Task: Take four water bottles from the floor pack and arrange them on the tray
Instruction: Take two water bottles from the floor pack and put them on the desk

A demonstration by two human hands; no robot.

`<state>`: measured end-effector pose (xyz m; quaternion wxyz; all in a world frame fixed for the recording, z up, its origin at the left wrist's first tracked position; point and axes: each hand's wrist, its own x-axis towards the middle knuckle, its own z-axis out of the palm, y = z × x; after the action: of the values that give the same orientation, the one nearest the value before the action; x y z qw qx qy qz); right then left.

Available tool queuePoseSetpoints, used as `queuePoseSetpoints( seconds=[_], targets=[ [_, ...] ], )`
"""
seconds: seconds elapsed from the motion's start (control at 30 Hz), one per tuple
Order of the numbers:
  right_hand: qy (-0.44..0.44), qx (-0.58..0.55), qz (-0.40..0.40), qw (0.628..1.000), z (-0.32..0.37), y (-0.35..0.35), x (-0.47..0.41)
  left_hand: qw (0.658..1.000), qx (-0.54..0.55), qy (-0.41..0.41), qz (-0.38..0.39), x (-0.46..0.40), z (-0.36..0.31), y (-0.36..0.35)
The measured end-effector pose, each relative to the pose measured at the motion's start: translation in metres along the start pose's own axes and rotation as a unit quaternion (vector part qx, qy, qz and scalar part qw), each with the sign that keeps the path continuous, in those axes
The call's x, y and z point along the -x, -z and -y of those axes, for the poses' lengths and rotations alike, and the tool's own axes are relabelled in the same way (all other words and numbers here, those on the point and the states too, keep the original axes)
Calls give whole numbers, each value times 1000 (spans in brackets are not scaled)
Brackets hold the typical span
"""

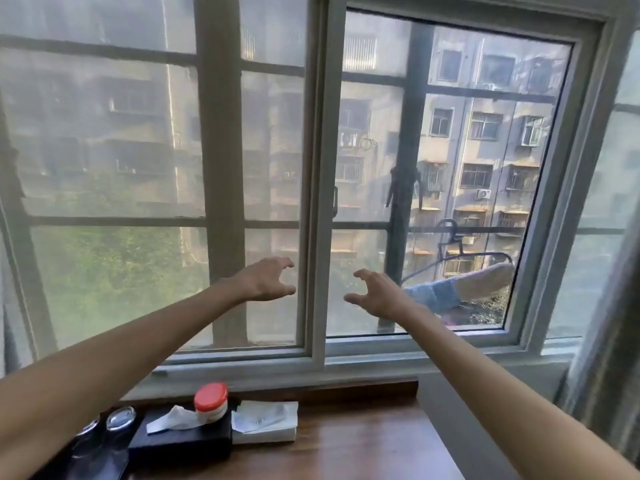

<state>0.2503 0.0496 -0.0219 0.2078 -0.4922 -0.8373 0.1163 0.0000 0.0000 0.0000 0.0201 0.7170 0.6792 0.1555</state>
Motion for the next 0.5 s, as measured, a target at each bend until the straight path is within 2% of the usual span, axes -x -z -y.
queuePoseSetpoints(
  seconds=[0.2, 0.5],
  targets=[
    [-71, -1, -7, 997, -72, -6, 58, 998, 12, -30, 55, -9, -64, -78],
    [-202, -77, 7, 976, -198, -30, 156, 981, 39, -107, 154, -20, -166, -206]
  ],
)
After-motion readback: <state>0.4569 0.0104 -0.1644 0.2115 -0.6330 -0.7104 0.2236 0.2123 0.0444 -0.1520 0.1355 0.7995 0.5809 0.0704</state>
